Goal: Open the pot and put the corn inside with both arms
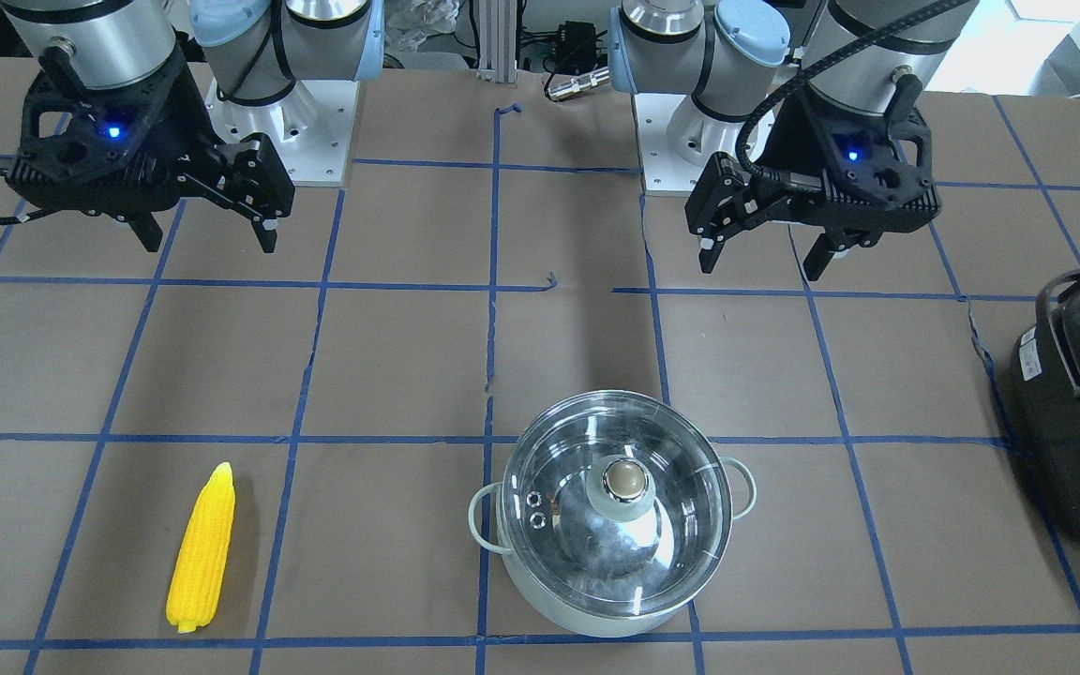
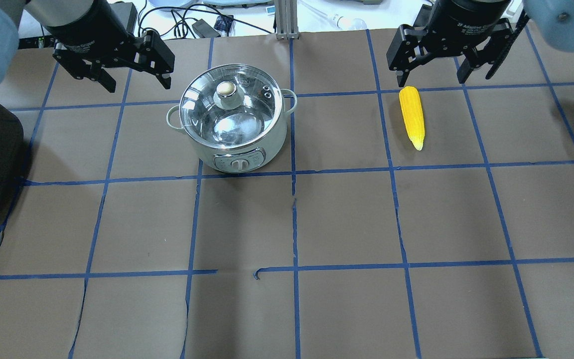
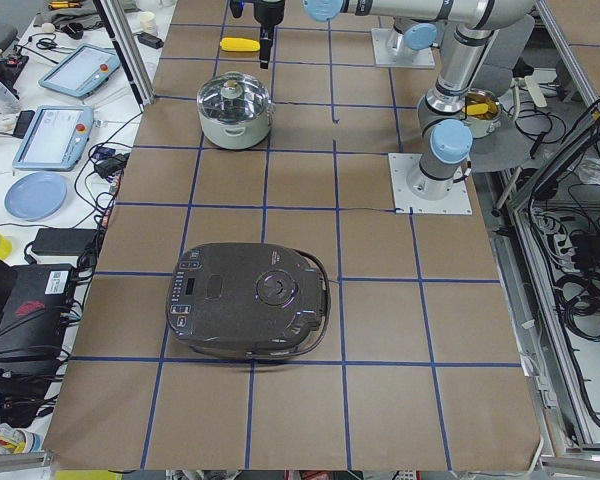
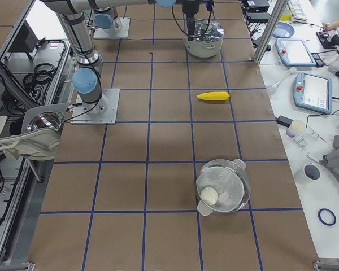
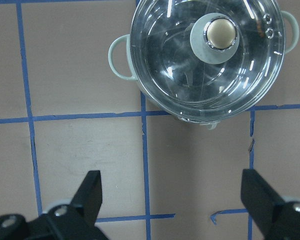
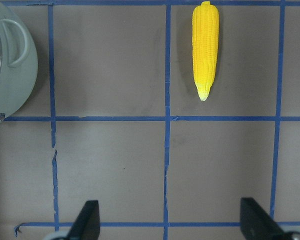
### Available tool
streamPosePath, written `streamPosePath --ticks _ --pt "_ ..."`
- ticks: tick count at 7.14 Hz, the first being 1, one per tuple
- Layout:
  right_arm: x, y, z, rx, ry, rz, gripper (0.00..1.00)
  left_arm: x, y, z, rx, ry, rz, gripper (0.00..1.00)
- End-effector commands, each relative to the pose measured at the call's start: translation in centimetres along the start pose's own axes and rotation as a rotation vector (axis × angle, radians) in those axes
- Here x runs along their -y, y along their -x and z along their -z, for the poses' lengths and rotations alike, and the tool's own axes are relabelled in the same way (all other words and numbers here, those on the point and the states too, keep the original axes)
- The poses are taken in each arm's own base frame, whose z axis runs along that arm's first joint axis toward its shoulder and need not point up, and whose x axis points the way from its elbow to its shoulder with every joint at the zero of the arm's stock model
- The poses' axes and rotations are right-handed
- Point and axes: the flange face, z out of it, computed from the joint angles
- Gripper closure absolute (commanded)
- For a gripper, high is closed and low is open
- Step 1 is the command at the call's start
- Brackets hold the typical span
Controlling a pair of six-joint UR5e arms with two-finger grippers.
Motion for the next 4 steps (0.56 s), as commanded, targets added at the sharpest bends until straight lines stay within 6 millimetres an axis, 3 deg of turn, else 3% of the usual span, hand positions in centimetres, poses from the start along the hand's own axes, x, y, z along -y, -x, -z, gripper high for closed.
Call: streamPosePath --ticks 1,4 --pt "-0.03 0.03 -0.09 0.000 0.003 0.000 0.00 0.10 0.16 0.01 -0.002 -0.002 0.011 0.00" --pt "-0.03 0.03 -0.09 0.000 0.003 0.000 0.00 0.16 0.48 0.10 -0.009 -0.004 0.023 0.00"
